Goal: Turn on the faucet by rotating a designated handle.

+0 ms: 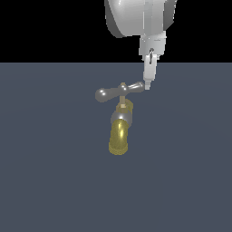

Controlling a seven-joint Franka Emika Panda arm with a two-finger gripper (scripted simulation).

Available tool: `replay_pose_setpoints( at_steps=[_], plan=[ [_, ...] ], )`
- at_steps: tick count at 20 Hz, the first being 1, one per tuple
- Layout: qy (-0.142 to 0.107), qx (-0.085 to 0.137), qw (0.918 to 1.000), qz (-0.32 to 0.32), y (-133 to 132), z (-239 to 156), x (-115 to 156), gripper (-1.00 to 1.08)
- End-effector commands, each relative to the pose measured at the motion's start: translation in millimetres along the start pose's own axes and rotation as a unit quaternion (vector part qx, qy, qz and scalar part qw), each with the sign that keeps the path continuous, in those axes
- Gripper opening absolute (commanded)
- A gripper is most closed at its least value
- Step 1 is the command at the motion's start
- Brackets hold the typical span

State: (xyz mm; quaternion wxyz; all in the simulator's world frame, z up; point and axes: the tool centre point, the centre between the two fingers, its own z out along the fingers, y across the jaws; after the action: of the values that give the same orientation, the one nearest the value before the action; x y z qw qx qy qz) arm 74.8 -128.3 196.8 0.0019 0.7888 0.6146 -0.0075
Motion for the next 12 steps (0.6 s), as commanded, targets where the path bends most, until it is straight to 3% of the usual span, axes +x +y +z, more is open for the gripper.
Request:
replay_pose_setpoints(
  at_steps=[1,12],
  plan=[
    [0.001,0.0,1.0,-0.001,1,0,8,-1.0],
    [0.005,-0.002,0.9999,-0.016,10,-3,93,-1.0]
  ],
)
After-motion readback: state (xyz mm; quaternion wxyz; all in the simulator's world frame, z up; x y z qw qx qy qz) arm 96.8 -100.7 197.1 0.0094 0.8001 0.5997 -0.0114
